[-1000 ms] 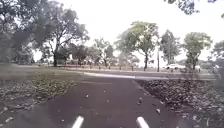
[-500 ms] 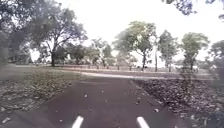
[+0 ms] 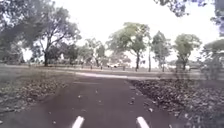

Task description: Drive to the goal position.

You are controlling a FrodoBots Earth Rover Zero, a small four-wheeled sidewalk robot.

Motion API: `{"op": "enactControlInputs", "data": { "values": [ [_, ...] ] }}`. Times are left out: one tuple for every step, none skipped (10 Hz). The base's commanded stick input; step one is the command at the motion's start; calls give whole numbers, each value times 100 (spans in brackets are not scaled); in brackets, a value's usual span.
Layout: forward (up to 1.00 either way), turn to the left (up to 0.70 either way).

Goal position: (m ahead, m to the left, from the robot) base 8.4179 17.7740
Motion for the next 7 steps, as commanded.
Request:
{"op": "enactControlInputs", "data": {
  "values": [
    [0, -60],
    [0, -60],
    [0, -60],
    [0, -56],
    [0, -38],
    [0, -20],
    [0, -1]
  ]
}}
